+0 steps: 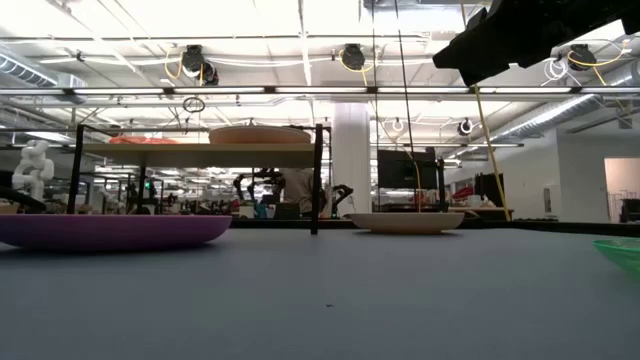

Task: Place and stack plates onto a shelf
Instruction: Stack the blue plate on top of the orange plate on the shelf

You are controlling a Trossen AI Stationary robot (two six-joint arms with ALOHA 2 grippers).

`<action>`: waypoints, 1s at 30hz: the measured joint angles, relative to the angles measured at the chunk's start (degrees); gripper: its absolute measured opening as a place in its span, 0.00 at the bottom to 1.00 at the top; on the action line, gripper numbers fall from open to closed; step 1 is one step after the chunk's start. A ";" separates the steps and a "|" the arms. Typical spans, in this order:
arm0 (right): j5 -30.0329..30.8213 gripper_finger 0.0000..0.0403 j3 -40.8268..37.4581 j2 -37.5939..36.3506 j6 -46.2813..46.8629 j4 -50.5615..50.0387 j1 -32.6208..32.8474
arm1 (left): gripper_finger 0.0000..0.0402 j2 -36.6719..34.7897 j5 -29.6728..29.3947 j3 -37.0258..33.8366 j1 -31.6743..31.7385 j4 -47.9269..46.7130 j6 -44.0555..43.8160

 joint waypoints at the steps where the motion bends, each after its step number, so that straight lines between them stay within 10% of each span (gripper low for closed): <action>1: 0.00 0.00 0.00 0.00 0.01 0.00 0.00 | 0.16 0.00 -0.02 0.00 0.00 0.03 -0.02; 7: 0.00 0.00 0.00 0.00 0.02 0.00 0.00 | 0.02 0.00 -0.30 0.00 -0.02 0.14 0.10; 30: -0.01 0.00 0.00 0.00 0.02 0.00 0.01 | 0.01 -0.01 0.40 11.45 1.17 -11.49 -0.60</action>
